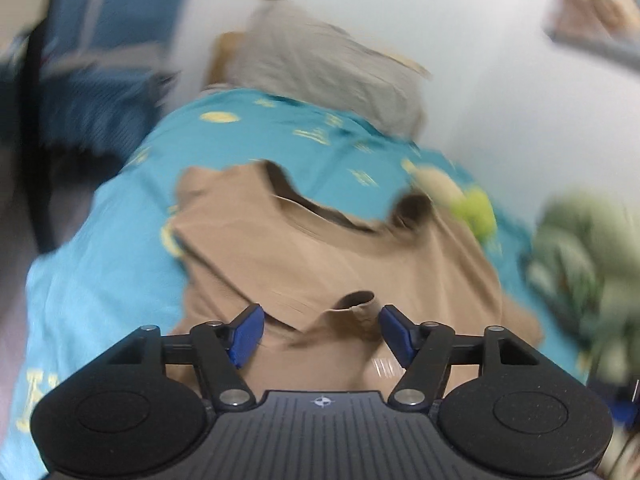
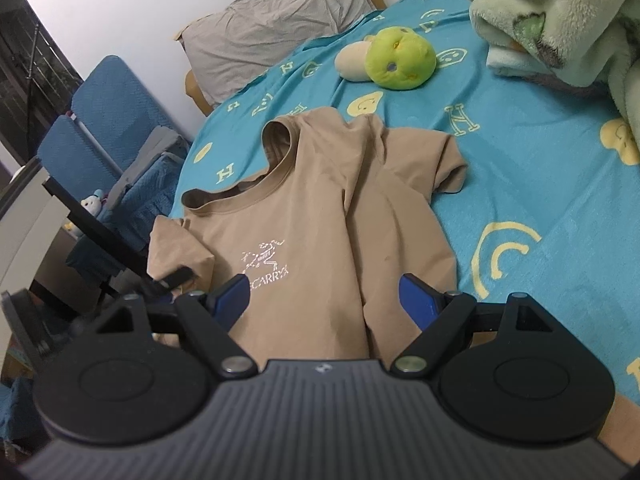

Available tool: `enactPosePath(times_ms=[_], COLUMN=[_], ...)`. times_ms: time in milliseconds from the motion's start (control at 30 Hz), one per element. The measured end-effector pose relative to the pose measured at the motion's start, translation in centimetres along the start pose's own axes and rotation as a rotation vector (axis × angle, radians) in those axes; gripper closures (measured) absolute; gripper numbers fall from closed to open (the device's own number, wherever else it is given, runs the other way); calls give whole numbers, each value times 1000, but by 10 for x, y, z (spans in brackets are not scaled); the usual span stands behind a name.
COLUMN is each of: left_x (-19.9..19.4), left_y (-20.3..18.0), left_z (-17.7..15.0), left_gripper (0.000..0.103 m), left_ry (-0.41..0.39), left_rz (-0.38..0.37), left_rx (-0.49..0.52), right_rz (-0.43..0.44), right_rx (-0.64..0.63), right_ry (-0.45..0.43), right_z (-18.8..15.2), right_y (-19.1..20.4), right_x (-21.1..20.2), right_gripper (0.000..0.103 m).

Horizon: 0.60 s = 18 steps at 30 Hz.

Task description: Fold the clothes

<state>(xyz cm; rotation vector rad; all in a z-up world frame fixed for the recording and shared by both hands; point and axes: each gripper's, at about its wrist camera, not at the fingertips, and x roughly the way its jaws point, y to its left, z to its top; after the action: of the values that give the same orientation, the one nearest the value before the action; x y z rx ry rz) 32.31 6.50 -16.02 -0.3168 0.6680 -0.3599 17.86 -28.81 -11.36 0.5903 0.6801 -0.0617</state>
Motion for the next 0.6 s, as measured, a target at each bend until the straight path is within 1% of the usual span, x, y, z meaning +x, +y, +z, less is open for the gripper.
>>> enactPosePath(times_ms=[67,100,167,200,267,300,367,400,433,467,500,600], left_x=[-4,-4,0,3,11,17,27,30,31,32,30,18], left_y=[16,22,32,39,52,57,62,61,61,60,60,63], left_z=[6,10,19,22,28,30,34,37,39,41,44,58], left_gripper=[36,36,37,37,39,44,65,85,90,91,96,97], left_ry=[-53,-71,-80,-78,-68,-66,-57,-45,-36,-27,-29,-52], left_rz=[25,55,118,130,129,118,76,65,64,63,64,68], left_rx=[-102,-124,-153,-180,-239,-264,-296,-295,-288,-281,-268,-232], right_rz=[-3,-4,-4,-5,-7,-12,-25,-30,-31,-31,-31,-28], right_rx=[7,12,23,24,25,20,13,12,14,17,20,20], right_ry=[1,1,-1,-5,-15,-20,-23,-21,-16,-11,-6,-3], right_z=[1,2,4,5,8,10,12,13,13,12,12,11], right_y=[-1,-2,-4,-4,-5,-6,-7,-8,-9,-10,-10,-10], right_x=[1,2,3,5,7,9,15,18,20,21,23,23], right_gripper=[20,20,20,20,20,20,20,20,20,20,20,20])
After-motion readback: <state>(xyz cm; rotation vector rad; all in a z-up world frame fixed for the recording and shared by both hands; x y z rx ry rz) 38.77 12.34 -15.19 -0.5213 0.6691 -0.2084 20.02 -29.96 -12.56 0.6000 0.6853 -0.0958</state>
